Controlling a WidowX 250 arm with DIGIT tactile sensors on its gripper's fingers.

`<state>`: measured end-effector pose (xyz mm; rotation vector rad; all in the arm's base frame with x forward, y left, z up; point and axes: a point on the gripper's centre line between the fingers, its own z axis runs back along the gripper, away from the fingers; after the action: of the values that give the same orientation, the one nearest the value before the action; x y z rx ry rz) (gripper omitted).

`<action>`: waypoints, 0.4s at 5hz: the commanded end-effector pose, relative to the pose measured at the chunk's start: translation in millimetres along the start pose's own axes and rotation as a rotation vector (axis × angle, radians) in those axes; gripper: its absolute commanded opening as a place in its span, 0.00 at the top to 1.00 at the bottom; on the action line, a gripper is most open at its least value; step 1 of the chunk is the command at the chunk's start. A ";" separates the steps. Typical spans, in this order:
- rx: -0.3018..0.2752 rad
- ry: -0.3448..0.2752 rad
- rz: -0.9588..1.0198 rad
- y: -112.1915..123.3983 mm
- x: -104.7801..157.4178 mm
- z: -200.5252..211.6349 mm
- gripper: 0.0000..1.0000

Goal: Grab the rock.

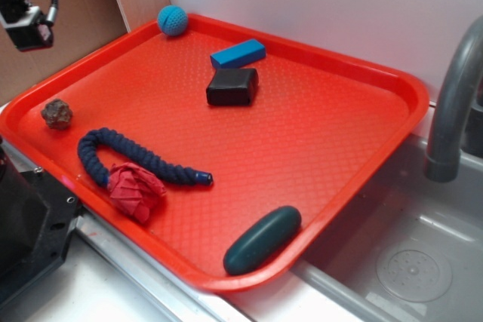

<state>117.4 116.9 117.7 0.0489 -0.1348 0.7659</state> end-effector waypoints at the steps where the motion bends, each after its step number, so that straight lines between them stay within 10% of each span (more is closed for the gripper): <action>1: 0.000 -0.008 0.001 7.4 -0.6 3.3 0.00; 2: -0.045 0.008 0.007 13.1 1.0 -34.2 0.00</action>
<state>119.2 122.6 76.4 -0.0047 -0.1182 0.7619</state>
